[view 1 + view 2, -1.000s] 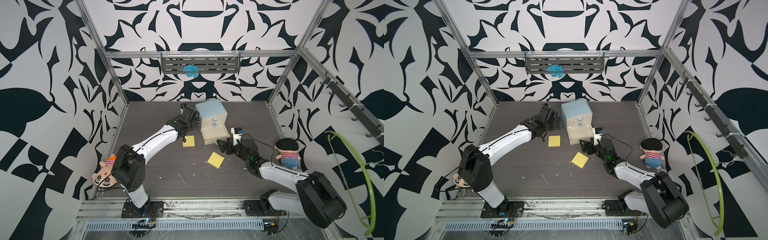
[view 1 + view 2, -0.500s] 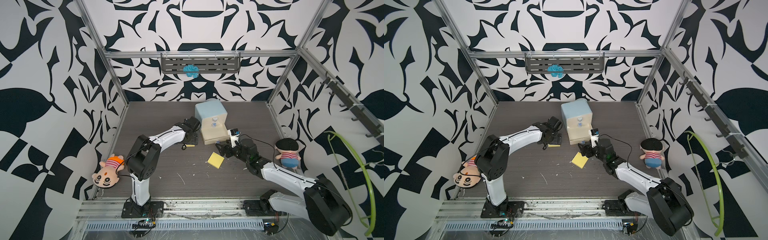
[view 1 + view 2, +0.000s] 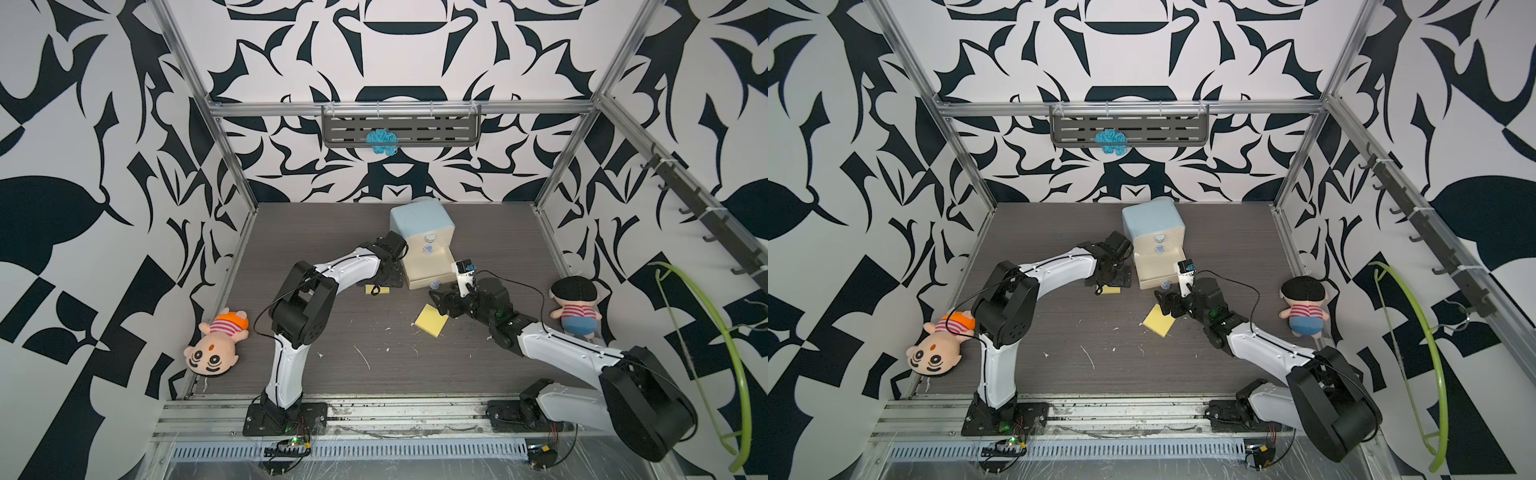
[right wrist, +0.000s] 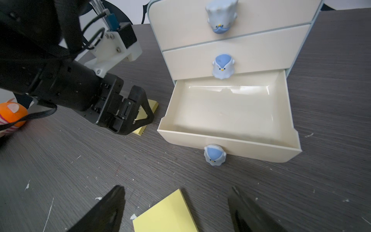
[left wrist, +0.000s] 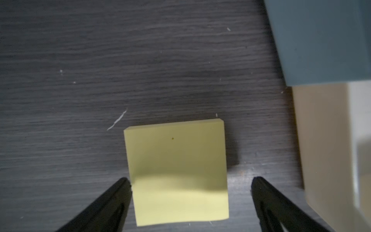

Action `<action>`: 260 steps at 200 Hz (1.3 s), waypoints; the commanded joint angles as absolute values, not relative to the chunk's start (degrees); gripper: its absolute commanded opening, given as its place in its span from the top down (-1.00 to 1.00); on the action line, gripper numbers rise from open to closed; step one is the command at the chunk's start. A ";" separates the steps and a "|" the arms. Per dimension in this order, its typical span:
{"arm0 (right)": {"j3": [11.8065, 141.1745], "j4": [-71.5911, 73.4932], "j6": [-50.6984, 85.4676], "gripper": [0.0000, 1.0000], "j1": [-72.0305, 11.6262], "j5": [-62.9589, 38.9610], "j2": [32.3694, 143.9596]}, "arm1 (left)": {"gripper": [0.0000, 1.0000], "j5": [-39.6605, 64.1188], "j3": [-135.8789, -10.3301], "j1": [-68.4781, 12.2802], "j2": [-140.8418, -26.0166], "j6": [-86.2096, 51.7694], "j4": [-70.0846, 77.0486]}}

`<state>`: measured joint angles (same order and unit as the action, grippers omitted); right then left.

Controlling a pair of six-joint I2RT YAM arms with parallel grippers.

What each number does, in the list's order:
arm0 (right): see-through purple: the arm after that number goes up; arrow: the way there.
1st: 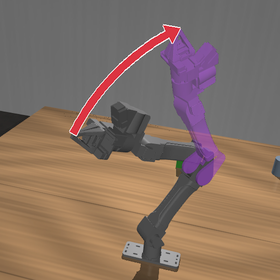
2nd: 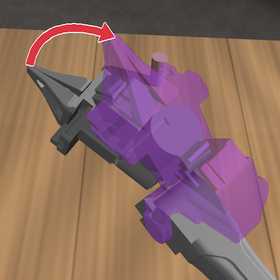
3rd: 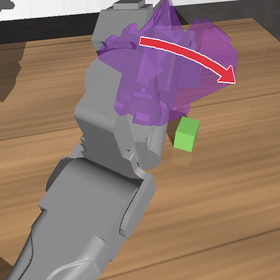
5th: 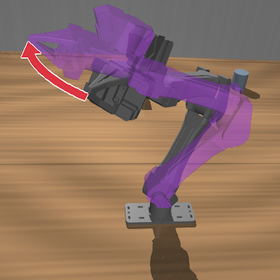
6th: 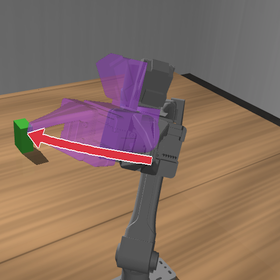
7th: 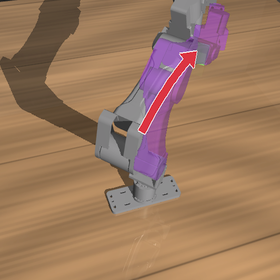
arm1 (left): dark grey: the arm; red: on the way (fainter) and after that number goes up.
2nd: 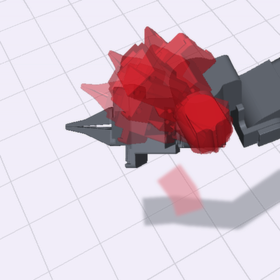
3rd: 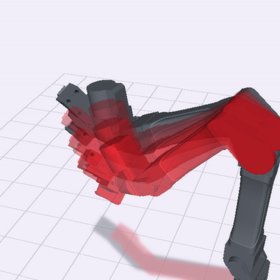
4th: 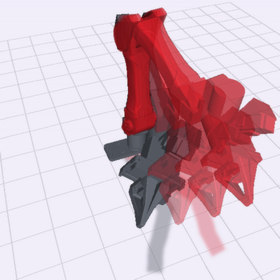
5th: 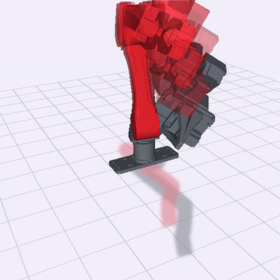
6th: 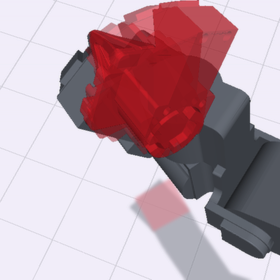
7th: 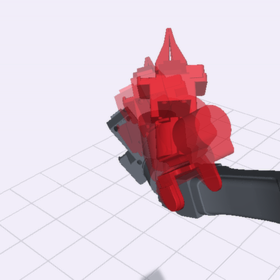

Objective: Please put the sticky notes in the drawer by color
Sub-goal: Pick up the sticky notes from the center of the board.

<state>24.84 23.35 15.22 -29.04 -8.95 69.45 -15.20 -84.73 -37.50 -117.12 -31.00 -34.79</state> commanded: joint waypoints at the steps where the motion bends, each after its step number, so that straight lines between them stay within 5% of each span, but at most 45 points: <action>1: 24.98 24.63 14.52 -0.71 -29.44 -8.46 69.04 | -0.99 -16.05 -84.98 -36.82 -118.71 -30.67 -36.12; 45: 24.79 24.87 14.85 -0.71 -29.39 -8.40 69.26 | -1.00 -16.28 -84.45 -36.58 -119.75 -31.03 -36.59; 162: 25.32 24.70 15.07 -0.71 -29.44 -9.13 69.78 | -0.60 -15.55 -84.03 -36.57 -120.00 -32.43 -37.05; 260: 27.60 24.98 25.06 -0.68 -29.44 -12.31 70.36 | -0.57 -12.54 -81.80 -36.57 -114.21 -31.20 -36.35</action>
<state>24.84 23.35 18.24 -29.04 -10.22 69.49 -15.35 -84.16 -36.75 -118.04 -32.03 -35.11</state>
